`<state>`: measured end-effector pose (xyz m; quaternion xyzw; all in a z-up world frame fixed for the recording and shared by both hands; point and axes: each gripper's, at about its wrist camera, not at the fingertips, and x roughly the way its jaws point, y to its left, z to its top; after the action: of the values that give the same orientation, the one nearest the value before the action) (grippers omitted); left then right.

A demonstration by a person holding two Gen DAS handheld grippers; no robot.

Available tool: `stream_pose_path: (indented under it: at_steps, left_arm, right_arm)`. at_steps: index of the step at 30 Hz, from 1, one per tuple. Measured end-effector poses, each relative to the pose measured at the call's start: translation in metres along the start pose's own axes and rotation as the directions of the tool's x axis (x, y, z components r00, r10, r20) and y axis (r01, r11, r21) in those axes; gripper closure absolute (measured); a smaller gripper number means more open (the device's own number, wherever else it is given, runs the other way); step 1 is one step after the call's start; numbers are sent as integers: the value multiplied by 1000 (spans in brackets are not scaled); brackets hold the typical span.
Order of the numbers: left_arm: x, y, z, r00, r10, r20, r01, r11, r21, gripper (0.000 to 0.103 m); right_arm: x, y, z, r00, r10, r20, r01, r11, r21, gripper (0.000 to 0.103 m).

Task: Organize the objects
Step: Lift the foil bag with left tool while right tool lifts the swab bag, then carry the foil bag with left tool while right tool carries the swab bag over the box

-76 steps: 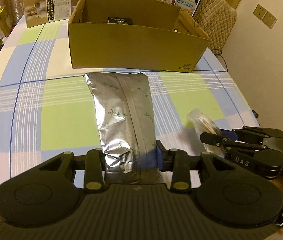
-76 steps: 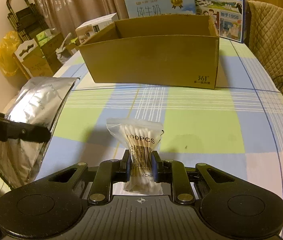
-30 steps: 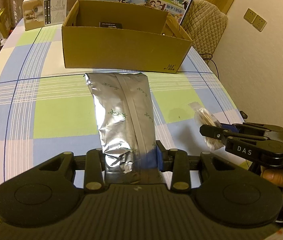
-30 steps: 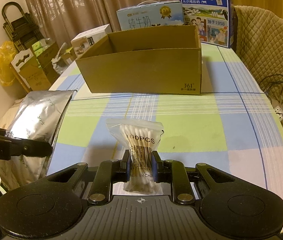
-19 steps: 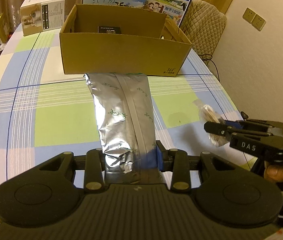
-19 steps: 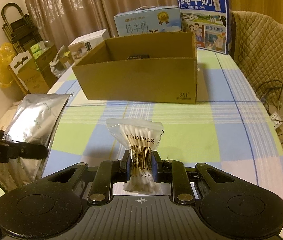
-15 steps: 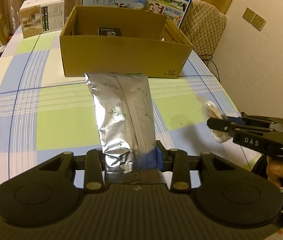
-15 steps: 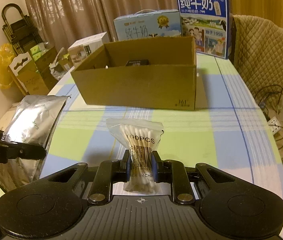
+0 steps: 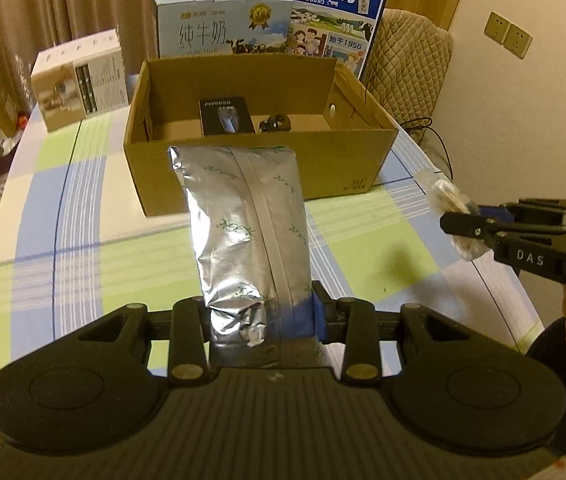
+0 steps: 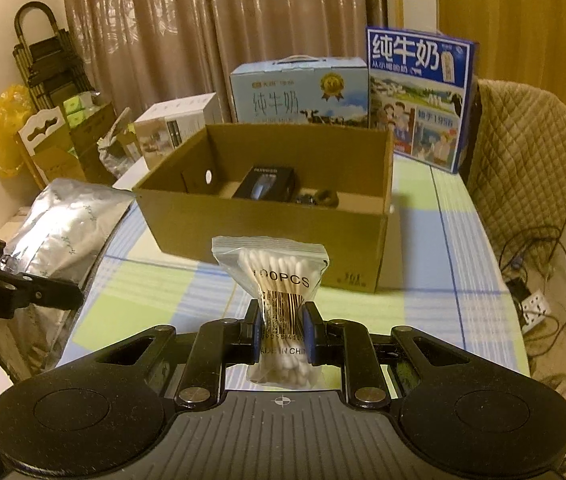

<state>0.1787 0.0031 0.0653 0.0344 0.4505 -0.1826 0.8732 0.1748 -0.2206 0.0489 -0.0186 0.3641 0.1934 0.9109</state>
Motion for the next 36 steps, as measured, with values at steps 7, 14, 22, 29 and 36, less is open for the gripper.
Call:
stream_pose_path:
  at_steps: [7, 14, 22, 29, 36]
  left_arm:
    - [6, -1, 23, 1000, 1, 7, -1, 999, 36, 72]
    - [15, -4, 39, 1000, 4, 9, -5, 997, 71, 72]
    - [29, -1, 54, 1000, 5, 6, -5, 996, 85, 72]
    - [38, 10, 74, 1000, -2, 9, 1, 997, 78, 72]
    - [42, 25, 108, 999, 13, 37, -16, 997, 72, 72]
  right_arm:
    - [7, -2, 20, 1000, 10, 14, -10, 1000, -19, 86]
    - [15, -7, 37, 1000, 15, 22, -14, 999, -37, 86]
    - [26, -11, 57, 999, 18, 31, -17, 999, -48, 86]
    - [39, -20, 80, 999, 22, 34, -21, 999, -33, 86]
    - [57, -30, 112, 999, 5, 41, -4, 999, -36, 86]
